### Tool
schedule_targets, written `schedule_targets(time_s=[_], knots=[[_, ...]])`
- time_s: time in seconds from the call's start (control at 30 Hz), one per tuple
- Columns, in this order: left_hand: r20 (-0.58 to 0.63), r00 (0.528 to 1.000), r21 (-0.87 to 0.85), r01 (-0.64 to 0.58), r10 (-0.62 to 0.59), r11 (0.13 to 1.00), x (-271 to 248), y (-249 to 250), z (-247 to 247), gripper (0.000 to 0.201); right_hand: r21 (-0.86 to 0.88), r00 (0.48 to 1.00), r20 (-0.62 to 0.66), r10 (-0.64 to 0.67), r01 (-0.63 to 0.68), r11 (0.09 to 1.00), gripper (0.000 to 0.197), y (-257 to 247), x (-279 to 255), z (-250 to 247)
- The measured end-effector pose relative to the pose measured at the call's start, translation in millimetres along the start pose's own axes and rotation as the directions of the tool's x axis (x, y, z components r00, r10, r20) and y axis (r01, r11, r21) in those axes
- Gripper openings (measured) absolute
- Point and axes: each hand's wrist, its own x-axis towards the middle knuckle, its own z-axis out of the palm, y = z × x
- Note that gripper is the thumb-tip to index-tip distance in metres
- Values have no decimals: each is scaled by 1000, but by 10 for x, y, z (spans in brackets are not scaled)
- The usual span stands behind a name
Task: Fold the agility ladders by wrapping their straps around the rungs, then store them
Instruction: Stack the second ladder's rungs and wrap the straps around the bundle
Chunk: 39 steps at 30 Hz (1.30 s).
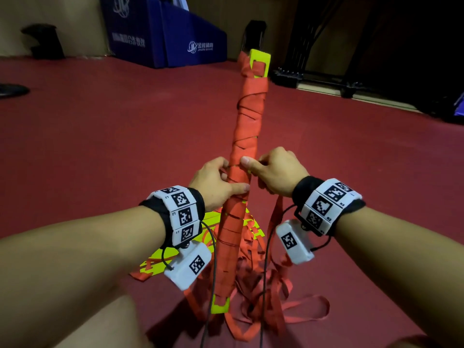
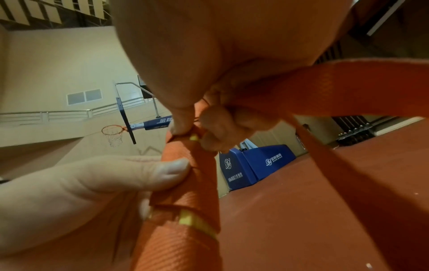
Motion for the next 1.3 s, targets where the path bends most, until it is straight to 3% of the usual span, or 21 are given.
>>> schedule_targets(time_s=[0.1,0.23,0.4,0.6,0.73,0.83,1.0,1.13,1.3], knots=[[28,1000,-66,4,-3,998,-22,45,-17,54,90,999,-21,27,-25,996,61,16,27,11],[169,984,-272,104,-59,957,-14,27,-28,29,213,998,6,58,-58,975,55,75,52,28],[144,989,-269,67,-29,961,3,-26,-22,39,287,997,40,69,-78,955,54,64,54,24],[160,986,-263,1,43,965,-25,-19,-40,41,211,997,65,33,-46,976,55,30,4,-17],[256,966,-300,37,43,953,-1,-7,-84,30,400,986,167,-13,-56,915,52,96,17,25],[284,958,-291,53,34,955,4,-40,-97,36,431,979,200,-30,-60,900,55,89,-24,15],[260,965,-348,65,30,935,25,-87,-97,52,290,978,199,-56,-4,957,54,-3,-58,-58],[191,981,-332,31,35,943,-32,-32,-77,77,245,979,202,-22,-29,969,51,-33,-57,-91],[91,994,-212,-37,58,977,-32,-18,-60,87,201,985,170,27,-61,978,54,21,-38,-14]])
